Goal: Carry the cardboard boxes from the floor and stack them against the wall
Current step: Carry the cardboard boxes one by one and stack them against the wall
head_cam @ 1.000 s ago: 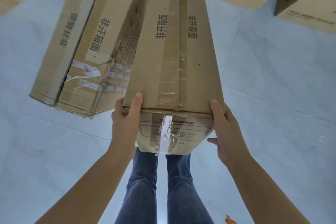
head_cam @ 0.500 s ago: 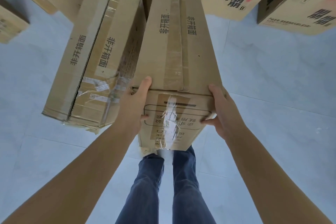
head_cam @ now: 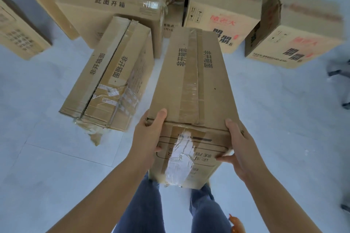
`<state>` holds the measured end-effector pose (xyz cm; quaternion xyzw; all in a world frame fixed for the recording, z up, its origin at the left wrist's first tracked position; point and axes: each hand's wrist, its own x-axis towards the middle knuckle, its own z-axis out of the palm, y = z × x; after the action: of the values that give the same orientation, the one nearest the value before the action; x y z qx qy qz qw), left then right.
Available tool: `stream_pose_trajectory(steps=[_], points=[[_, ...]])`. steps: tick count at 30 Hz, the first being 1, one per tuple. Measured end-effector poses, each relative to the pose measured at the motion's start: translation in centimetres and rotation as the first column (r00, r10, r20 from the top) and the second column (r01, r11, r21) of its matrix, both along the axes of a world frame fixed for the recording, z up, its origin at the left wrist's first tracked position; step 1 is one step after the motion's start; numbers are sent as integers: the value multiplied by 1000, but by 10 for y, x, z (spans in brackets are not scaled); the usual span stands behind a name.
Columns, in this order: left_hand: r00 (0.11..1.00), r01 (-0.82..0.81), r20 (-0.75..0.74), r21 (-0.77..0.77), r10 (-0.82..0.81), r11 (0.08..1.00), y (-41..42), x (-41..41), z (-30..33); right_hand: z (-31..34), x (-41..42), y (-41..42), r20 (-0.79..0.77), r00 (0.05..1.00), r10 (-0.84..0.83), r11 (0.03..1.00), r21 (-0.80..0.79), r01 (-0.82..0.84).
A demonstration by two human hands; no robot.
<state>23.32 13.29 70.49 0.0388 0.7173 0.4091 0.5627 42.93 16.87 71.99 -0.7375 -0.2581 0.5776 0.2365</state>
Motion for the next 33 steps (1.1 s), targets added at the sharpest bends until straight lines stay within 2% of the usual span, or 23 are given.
stream_pose_trajectory(steps=[4,8,14,18,22,28,33], points=[[997,-51,-55,139,59,989,-46,56,27,29,54,-31,-37,994,99,987,127,-94],[979,-167,-70,276,193,947,-102,132,63,68,119,-63,-50,974,220,944,263,-200],[910,-385,13,394,413,835,-185,207,117,135,176,-118,-5,899,438,806,445,-390],[867,-443,35,507,497,739,-235,238,143,170,192,-154,23,847,532,715,524,-463],[828,-494,61,550,557,673,-291,251,161,195,195,-199,83,799,596,606,606,-515],[740,-575,47,562,671,595,-432,257,169,203,177,-317,120,712,691,511,617,-599],[578,-691,-5,528,816,493,-587,262,164,187,144,-446,84,551,830,425,543,-724]])
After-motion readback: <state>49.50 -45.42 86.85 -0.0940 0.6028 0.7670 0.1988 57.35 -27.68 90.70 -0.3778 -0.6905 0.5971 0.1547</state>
